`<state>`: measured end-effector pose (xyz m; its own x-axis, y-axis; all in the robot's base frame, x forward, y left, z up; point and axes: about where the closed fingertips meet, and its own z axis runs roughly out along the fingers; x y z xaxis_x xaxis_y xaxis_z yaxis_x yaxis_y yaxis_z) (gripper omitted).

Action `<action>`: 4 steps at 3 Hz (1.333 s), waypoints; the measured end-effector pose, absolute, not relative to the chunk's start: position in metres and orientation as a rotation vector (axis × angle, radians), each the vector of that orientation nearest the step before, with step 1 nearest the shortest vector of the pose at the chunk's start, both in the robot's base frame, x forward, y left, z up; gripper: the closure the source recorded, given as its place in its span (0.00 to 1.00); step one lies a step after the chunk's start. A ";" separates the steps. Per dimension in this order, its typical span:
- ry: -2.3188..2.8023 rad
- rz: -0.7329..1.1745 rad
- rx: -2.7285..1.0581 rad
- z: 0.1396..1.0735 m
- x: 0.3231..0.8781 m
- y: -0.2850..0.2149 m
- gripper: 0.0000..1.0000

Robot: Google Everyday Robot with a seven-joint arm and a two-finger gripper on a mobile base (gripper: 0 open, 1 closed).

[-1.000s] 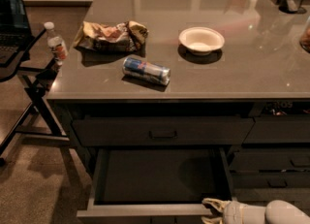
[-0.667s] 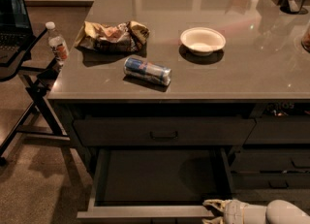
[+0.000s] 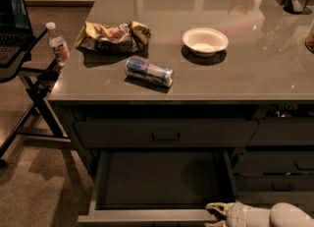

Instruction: Open middle drawer

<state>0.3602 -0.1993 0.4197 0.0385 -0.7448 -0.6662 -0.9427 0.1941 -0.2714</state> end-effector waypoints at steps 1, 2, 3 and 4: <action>1.748 0.347 -1.594 0.420 0.360 -0.199 0.36; 1.748 0.347 -1.594 0.420 0.360 -0.199 0.12; 1.748 0.347 -1.594 0.420 0.360 -0.199 0.00; 1.748 0.347 -1.594 0.420 0.360 -0.199 0.00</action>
Offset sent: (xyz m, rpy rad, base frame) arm 0.0000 0.0000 0.0000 0.0000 0.0000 0.0000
